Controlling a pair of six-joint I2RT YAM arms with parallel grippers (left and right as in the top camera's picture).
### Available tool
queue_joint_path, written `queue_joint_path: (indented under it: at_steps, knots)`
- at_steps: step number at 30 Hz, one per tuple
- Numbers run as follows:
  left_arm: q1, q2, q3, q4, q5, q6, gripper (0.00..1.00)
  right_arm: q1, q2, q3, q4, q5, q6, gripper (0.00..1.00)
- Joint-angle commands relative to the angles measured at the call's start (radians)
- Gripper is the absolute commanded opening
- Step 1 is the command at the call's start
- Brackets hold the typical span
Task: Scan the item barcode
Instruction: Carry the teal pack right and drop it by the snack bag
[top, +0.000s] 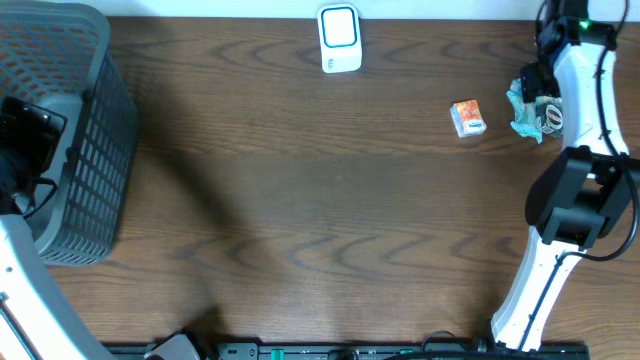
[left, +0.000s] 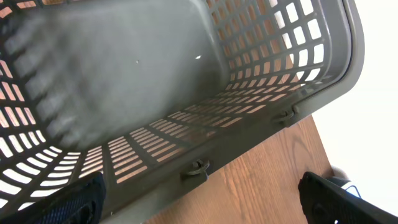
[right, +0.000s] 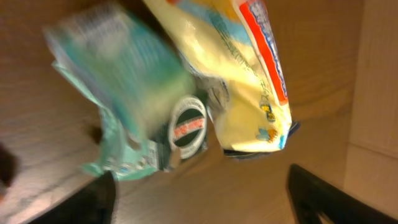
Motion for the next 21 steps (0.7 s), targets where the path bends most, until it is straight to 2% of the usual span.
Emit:
queue_joint_path:
  at_steps: [1, 4, 12, 16, 21]
  knots:
    - [0.003, -0.005, 0.014, -0.002, -0.005, -0.008, 0.98, -0.007, -0.006, -0.012, -0.013, -0.054, 0.042, 0.92]
    - [0.003, -0.005, 0.014, -0.002, -0.005, -0.008, 0.97, -0.006, -0.013, -0.012, -0.019, -0.137, 0.043, 0.99]
    - [0.003, -0.005, 0.014, -0.002, -0.005, -0.008, 0.98, 0.026, -0.114, -0.012, -0.027, -0.307, 0.101, 0.99]
    - [0.003, -0.005, 0.014, -0.002, -0.005, -0.008, 0.98, 0.046, -0.215, -0.012, -0.035, -0.452, 0.110, 0.99]
    - [0.003, -0.005, 0.014, -0.002, -0.005, -0.008, 0.97, 0.076, -0.362, -0.012, -0.146, -0.555, 0.116, 0.99]
